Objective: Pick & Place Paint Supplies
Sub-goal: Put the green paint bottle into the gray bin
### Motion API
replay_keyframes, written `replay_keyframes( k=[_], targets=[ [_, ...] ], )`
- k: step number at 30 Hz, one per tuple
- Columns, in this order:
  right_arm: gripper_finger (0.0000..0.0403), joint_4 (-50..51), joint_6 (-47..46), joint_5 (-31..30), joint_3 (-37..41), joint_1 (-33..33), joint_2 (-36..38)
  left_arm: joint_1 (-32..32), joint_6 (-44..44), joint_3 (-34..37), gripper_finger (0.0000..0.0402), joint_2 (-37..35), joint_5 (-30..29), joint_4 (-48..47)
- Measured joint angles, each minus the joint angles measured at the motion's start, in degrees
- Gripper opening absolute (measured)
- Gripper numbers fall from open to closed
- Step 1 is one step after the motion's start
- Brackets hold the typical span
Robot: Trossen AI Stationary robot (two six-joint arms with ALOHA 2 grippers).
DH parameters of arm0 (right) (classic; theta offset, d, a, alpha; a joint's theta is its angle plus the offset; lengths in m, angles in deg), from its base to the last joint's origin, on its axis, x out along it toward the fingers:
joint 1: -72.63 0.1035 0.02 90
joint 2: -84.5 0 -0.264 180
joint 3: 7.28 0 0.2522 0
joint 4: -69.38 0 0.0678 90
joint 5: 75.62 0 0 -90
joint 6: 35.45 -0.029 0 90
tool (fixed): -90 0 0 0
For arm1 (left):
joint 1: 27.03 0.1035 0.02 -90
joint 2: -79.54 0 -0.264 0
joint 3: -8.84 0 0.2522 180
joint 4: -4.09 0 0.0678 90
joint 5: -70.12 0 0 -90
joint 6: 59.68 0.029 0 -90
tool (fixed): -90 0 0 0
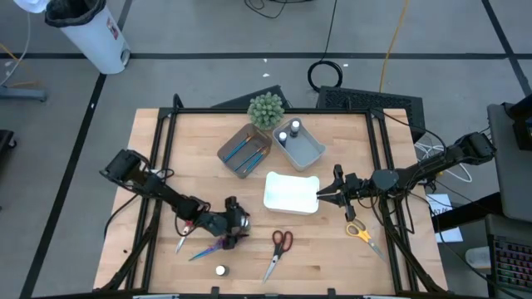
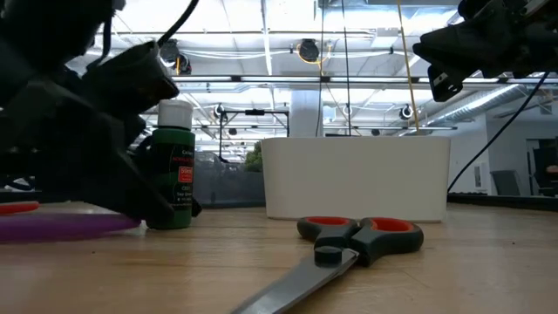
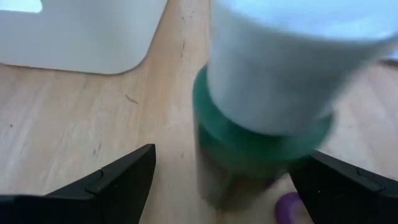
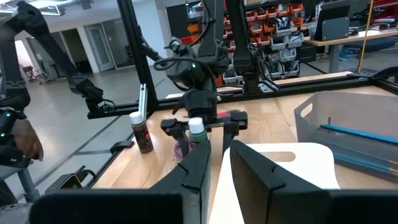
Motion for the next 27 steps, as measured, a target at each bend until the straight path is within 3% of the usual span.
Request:
replay_keyframes(
  k=[5, 19, 24, 27],
  targets=[
    [0.0050, 0.1, 0.0, 0.0, 0.0, 0.0, 0.0, 0.8, 1.8, -0.4, 0.0330, 1.5, 0.1, 0.3],
    [0.0050, 0.4, 0.0, 0.0, 0.0, 0.0, 0.0, 1.6, -1.1, -0.2, 0.0135, -2.3, 1.1, -1.1],
    [0.0050, 0.3, 0.0, 0.0, 0.0, 0.0, 0.0, 2.6, -7.5, -0.2, 0.0127, -7.7, 1.8, -1.5],
    [0.0050, 0.0, -0.3, 0.0, 0.0, 0.0, 0.0, 4.2, -14.4, -0.5, 0.0138, -11.5, 7.4, -1.6]
  ],
)
